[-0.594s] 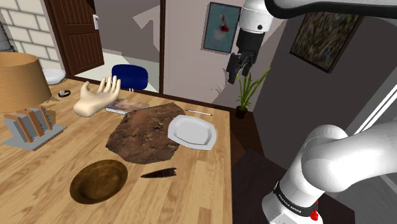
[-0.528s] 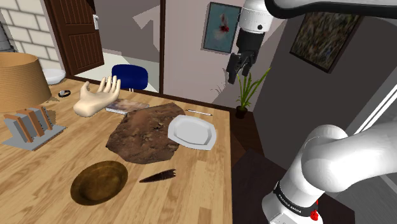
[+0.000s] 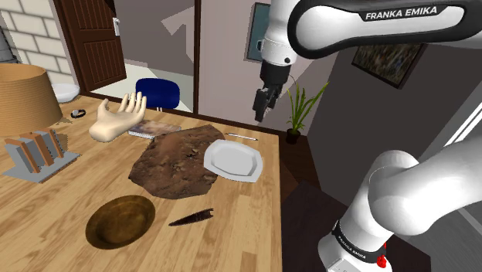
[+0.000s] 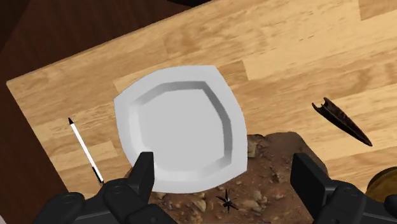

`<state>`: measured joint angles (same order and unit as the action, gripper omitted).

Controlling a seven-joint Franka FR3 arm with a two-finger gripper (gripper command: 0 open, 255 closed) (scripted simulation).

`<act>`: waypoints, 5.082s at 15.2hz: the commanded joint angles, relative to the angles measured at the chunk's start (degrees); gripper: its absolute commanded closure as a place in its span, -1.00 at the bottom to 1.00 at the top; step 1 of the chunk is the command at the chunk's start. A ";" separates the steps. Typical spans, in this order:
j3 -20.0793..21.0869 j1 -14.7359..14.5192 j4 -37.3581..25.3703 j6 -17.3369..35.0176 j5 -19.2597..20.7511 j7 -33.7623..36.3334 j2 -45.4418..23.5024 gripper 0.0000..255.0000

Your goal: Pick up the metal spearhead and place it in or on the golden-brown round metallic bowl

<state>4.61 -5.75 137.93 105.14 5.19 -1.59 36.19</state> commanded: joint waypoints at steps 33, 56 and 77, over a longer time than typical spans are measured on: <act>10.19 -14.66 0.85 43.86 11.81 -14.15 -45.70 -1.00; 8.55 -11.38 0.95 46.55 12.24 -20.77 -46.56 -1.00; 8.23 12.43 -21.97 44.83 0.87 -72.55 -59.32 -1.00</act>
<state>12.61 5.48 117.66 150.27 6.55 -71.63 -21.93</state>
